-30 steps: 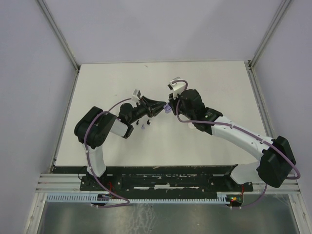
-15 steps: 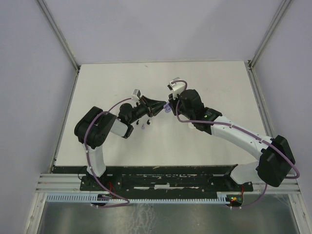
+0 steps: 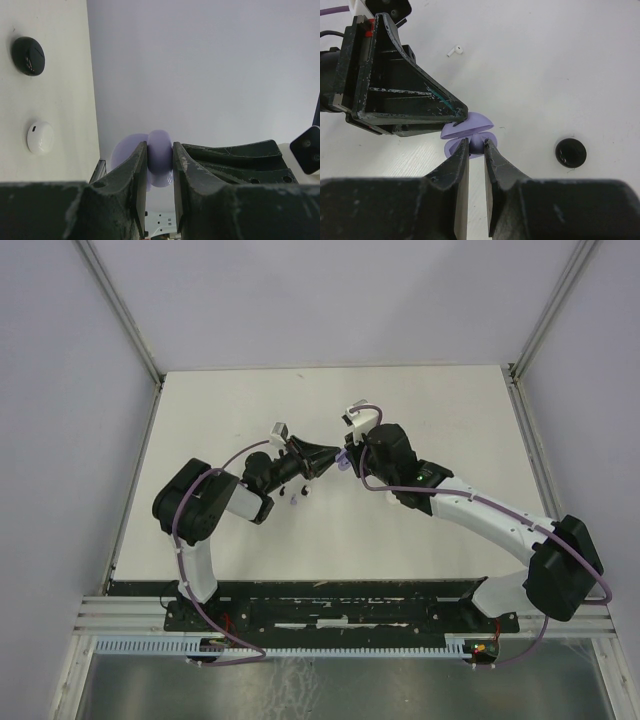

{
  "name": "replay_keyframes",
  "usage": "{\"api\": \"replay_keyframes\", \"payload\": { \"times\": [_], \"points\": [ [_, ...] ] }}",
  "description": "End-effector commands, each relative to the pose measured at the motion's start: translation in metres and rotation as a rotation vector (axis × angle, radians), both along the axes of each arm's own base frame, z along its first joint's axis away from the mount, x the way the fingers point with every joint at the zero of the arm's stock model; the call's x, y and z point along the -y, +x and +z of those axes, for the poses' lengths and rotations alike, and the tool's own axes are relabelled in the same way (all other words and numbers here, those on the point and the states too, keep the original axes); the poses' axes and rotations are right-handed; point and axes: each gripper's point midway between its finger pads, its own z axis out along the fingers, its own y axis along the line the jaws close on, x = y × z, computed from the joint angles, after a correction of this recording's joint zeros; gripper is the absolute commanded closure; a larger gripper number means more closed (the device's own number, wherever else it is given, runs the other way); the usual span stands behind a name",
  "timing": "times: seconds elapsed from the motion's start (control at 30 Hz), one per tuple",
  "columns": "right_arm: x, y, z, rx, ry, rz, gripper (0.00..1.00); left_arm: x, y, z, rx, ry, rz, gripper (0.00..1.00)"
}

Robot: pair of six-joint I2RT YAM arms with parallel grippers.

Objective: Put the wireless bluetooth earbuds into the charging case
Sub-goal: Place the earbud in the charging case.

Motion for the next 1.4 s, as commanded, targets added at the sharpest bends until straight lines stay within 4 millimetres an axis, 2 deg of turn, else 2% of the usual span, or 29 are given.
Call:
{"api": "replay_keyframes", "payload": {
  "times": [0.0, 0.83, 1.13, 1.37],
  "points": [
    [-0.004, 0.006, 0.014, 0.030, 0.025, -0.005, 0.84, -0.001, 0.000, 0.039, 0.096, -0.069, 0.015, 0.97],
    [-0.006, 0.008, 0.009, 0.011, 0.014, -0.011, 0.83, -0.002, 0.000, 0.051, 0.152, -0.054, 0.028, 0.97],
    [-0.001, 0.012, 0.010, 0.013, 0.016, -0.055, 0.65, -0.003, -0.002, 0.051, 0.151, -0.058, 0.025, 0.97],
    [0.003, 0.014, 0.012, 0.024, 0.016, -0.084, 0.61, -0.003, -0.003, 0.051, 0.150, -0.060, 0.026, 0.97]
  ]
}}
